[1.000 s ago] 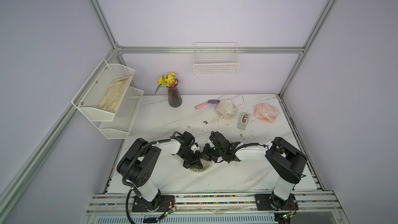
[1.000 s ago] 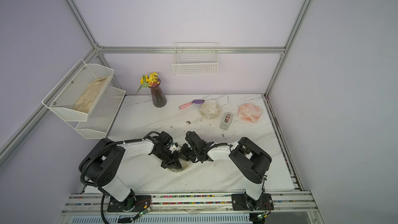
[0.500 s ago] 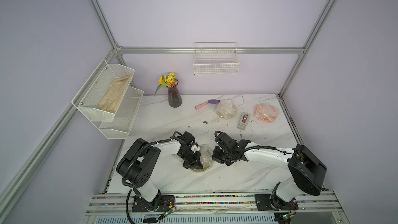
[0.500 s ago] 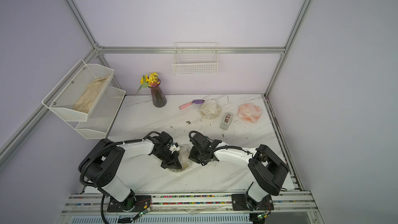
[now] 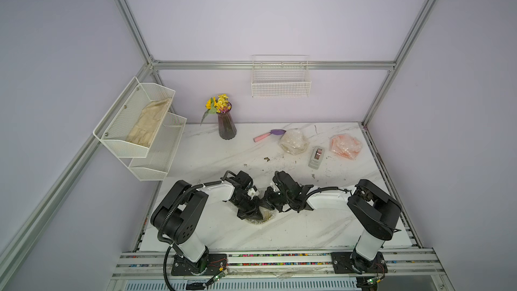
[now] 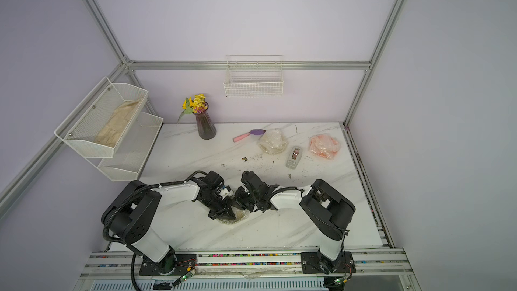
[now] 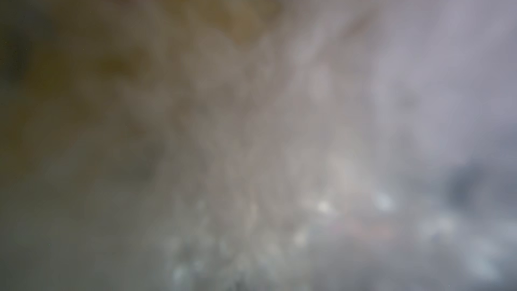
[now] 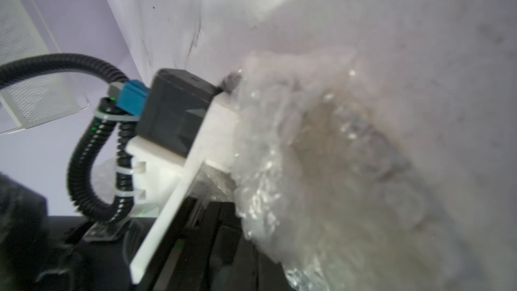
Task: Wrap dinner plates in bubble wrap
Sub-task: Wrap the plate in the bubble wrap.
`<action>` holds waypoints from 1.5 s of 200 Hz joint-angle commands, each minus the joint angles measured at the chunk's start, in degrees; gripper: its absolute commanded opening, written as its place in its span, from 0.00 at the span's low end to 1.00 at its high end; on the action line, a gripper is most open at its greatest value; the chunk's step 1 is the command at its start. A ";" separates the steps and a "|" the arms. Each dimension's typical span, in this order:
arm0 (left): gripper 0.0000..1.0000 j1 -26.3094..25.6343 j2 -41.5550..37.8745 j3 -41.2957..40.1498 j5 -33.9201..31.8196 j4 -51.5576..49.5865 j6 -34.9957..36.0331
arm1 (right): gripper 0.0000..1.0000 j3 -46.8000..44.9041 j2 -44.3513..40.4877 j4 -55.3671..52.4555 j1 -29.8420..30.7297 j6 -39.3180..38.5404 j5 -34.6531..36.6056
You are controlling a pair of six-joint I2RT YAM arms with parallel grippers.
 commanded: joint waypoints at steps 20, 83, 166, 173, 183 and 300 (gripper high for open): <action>0.00 -0.59 1.68 -3.07 -11.64 -5.57 0.11 | 0.00 0.02 -4.37 -26.21 0.24 -5.52 12.30; 0.00 -0.59 1.58 -3.08 -11.73 -5.52 0.25 | 0.00 5.00 -13.11 -30.96 -0.80 -13.59 13.77; 0.00 -0.59 0.74 -3.42 -11.20 -4.62 -0.17 | 0.46 5.40 -5.93 -10.28 -0.88 -2.90 8.27; 0.00 -0.56 0.73 -3.43 -11.20 -4.70 -0.20 | 0.44 5.41 -4.73 -9.14 -0.85 -1.98 7.99; 0.00 -0.59 0.74 -3.48 -11.13 -4.53 -0.21 | 0.37 5.55 -3.39 -8.95 -0.87 -2.01 8.12; 0.00 -0.59 1.20 -4.79 -11.48 -4.52 -0.72 | 0.06 7.46 -5.01 -43.35 -4.12 -19.69 21.62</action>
